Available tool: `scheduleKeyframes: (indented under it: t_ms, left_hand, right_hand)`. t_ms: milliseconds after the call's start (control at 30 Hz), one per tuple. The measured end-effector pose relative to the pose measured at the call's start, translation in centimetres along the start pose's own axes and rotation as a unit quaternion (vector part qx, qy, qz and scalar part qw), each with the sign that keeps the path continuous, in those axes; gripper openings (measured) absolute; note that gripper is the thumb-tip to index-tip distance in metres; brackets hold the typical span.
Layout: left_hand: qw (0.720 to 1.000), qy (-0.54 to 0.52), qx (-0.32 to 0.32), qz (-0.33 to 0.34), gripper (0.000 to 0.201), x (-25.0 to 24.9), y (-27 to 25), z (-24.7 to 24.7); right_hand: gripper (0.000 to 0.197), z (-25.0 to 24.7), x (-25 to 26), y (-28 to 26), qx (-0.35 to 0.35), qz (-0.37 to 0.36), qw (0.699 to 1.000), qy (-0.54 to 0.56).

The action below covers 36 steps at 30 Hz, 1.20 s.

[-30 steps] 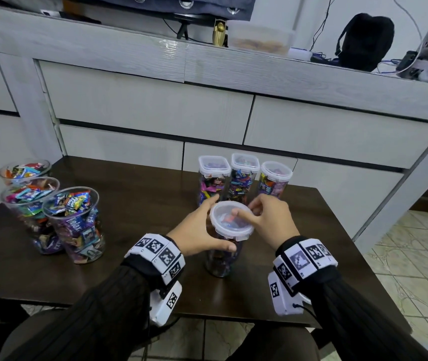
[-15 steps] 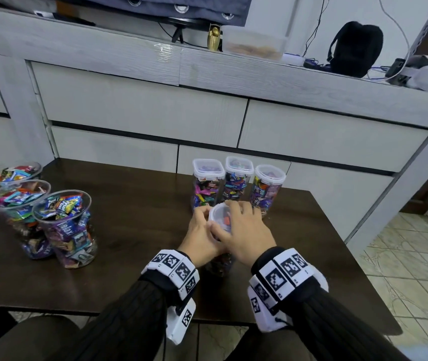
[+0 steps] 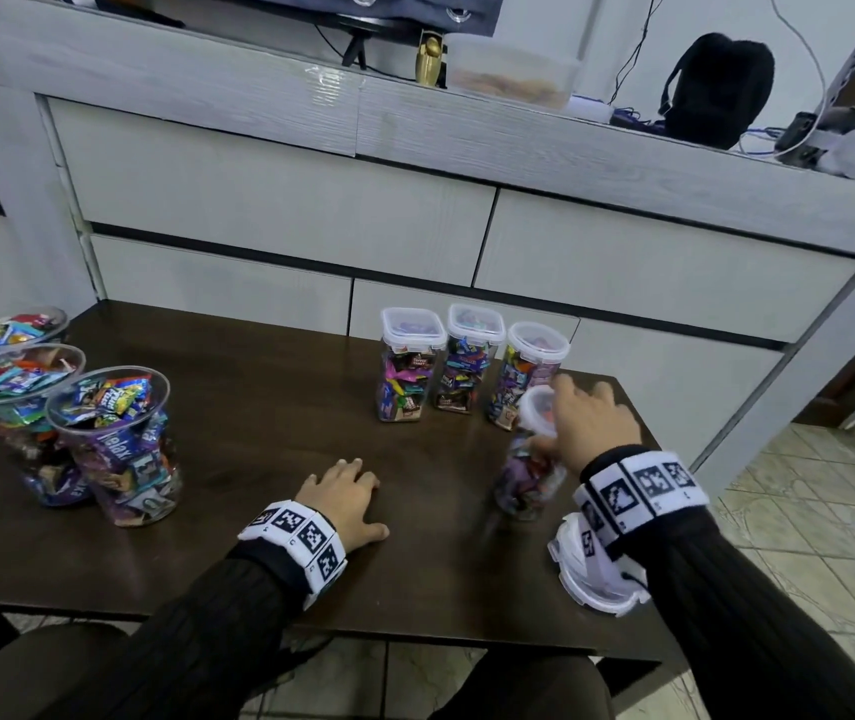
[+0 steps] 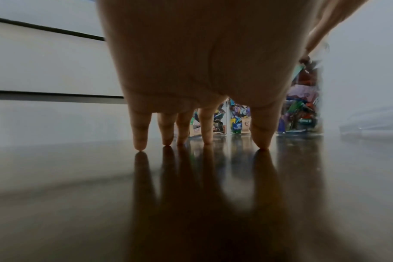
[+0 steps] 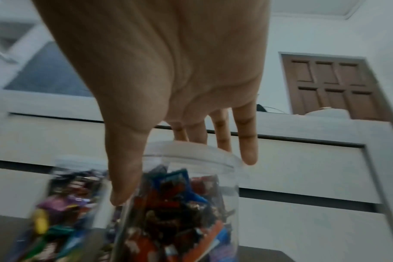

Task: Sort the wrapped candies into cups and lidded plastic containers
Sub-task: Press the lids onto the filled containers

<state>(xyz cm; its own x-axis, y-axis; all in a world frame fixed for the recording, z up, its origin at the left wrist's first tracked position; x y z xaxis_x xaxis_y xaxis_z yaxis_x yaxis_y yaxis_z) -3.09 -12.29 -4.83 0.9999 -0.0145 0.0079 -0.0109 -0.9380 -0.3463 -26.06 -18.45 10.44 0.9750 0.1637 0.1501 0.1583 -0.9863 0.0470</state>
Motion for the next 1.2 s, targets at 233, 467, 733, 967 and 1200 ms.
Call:
scheduleKeyframes:
  t_ms: [233,467,733,967,1200]
  left_hand:
    - [1.000,0.001,-0.008,-0.015,0.074,0.2,0.7,0.3]
    - [1.000,0.005,-0.004,-0.013,0.076,0.3,0.9,0.5]
    - [1.000,0.011,-0.007,-0.012,0.076,0.2,0.8,0.4]
    - [1.000,0.019,-0.017,-0.010,0.064,0.8,0.3,-0.4]
    - [0.963,0.066,-0.253,-0.069,0.039,4.3,-4.6,-8.5]
  right_hand:
    - [0.061,-0.5,-5.5,6.5,-0.028,0.061,0.996,0.057]
    - [0.057,0.3,-7.3,11.5,-0.064,0.055,0.994,0.075]
    - [0.070,1.2,-8.5,13.2,-0.055,0.037,0.996,0.066]
    - [0.067,0.0,-8.0,8.1,-0.162,0.023,0.976,0.143]
    - [0.068,5.9,-7.4,-0.2,0.076,0.050,0.995,0.047]
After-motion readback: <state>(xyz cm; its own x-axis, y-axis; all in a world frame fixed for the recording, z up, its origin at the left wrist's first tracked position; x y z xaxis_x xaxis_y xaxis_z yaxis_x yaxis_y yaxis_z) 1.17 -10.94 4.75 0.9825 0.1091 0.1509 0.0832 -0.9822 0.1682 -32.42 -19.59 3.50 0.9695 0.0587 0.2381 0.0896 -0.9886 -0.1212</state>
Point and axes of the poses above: each hand's wrist, its own y-axis towards the middle knuckle, its own z-axis out of the palm, x = y × z, the point moved 8 cm from there along y, towards the middle knuckle, and after that the axes turned 14 degrees about y, right-handed, at the moved point
